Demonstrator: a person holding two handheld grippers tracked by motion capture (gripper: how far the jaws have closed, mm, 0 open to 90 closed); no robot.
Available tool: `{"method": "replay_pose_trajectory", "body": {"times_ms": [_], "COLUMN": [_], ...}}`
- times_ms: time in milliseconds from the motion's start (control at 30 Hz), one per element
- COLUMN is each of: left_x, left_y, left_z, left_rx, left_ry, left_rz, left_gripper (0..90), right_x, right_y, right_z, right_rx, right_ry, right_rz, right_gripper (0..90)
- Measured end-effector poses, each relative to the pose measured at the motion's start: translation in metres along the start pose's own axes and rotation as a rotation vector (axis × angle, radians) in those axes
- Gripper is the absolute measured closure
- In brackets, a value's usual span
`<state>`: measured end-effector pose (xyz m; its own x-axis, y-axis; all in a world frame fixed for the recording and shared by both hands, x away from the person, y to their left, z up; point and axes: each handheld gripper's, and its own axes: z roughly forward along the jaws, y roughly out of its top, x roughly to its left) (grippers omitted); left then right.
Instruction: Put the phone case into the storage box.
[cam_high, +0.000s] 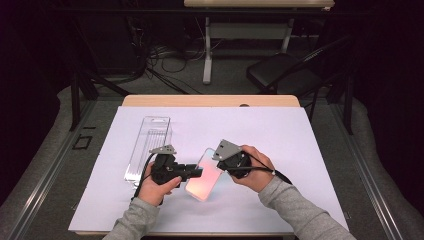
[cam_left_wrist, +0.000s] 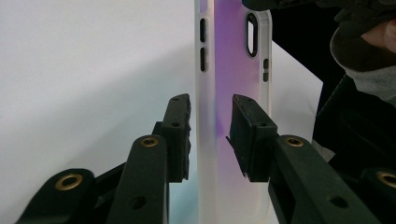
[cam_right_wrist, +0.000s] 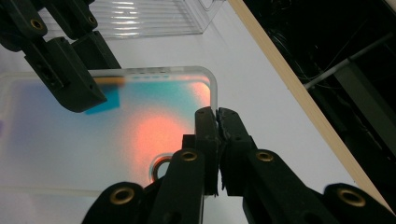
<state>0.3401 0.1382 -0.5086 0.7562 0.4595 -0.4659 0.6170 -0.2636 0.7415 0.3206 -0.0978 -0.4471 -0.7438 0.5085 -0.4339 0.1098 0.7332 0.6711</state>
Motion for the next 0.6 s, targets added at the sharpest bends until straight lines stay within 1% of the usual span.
{"method": "replay_pose_trajectory", "body": {"times_ms": [133, 300, 467, 500, 567, 600], "left_x": [0.0012, 0.0014, 0.0022, 0.0022, 0.0031, 0.0034], "left_y": [0.0000, 0.0001, -0.0002, -0.0002, -0.0007, -0.0009], "left_z": [0.0000, -0.0013, -0.0020, -0.0023, -0.0027, -0.0028], "left_rx": [0.001, 0.001, -0.011, -0.012, -0.012, -0.015], "left_ry": [-0.010, -0.011, -0.025, -0.023, -0.025, -0.028], "left_rz": [-0.014, -0.022, -0.051, -0.050, -0.076, -0.079], "left_gripper": [71.0, 74.0, 75.7, 76.1, 75.5, 75.6], "right_x": [-0.0001, 0.0003, 0.0005, 0.0005, 0.0006, 0.0007], "right_y": [0.0000, 0.0000, 0.0004, 0.0005, 0.0005, 0.0005], "right_z": [0.0001, 0.0004, -0.0003, -0.0005, -0.0006, -0.0005], "right_rx": [-0.002, -0.005, -0.005, -0.006, -0.007, -0.008], "right_ry": [0.000, -0.001, -0.002, -0.002, -0.002, -0.002], "right_rz": [-0.001, -0.003, -0.002, -0.002, -0.001, 0.000], "right_gripper": [87.7, 87.7, 87.8, 87.7, 87.7, 87.7]}}
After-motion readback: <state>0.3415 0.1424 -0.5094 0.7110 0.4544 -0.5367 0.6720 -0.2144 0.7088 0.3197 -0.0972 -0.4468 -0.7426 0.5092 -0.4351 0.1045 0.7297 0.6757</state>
